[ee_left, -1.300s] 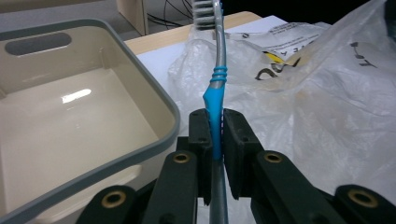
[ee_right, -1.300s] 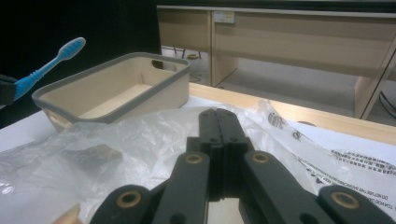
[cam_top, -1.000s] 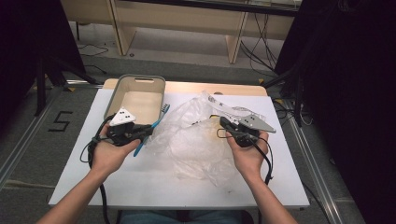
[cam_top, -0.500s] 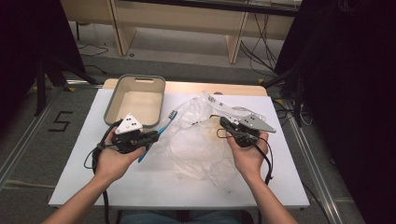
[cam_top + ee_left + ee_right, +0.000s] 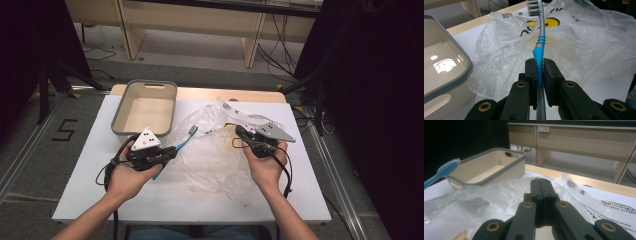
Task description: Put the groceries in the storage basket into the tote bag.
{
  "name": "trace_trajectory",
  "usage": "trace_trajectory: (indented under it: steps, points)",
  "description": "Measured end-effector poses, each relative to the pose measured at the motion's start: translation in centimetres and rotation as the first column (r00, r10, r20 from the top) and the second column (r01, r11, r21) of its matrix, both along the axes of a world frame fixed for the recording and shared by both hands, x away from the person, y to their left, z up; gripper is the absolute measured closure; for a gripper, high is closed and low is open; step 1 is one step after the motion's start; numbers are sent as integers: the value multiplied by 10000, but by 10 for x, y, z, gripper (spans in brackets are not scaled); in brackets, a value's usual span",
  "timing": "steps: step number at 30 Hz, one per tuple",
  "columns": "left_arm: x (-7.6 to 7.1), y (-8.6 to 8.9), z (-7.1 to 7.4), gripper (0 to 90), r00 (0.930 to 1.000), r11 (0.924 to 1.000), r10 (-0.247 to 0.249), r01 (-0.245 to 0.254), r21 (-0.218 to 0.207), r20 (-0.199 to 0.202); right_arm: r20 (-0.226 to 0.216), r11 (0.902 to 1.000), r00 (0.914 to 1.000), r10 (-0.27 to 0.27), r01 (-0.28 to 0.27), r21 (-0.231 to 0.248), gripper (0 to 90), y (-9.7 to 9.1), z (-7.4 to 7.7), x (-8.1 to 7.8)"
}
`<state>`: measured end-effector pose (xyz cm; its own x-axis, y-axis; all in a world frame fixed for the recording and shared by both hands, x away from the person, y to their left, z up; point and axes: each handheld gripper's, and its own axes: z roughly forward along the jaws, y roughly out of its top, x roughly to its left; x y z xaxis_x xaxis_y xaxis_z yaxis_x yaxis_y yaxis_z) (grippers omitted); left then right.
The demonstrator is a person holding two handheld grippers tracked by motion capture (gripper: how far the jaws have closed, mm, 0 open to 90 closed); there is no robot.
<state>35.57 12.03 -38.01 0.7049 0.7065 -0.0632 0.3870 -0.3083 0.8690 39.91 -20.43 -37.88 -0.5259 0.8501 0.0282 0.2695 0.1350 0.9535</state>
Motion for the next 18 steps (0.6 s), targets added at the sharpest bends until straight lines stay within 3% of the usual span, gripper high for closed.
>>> trace_trajectory:
  steps: [18]
  points:
    - [-6, -24, -11, 821, 9976, 9972, -640, 649, 382, -255, 19, 10000, 10000, 19, -19, 30, 900, 0, 0, 0]
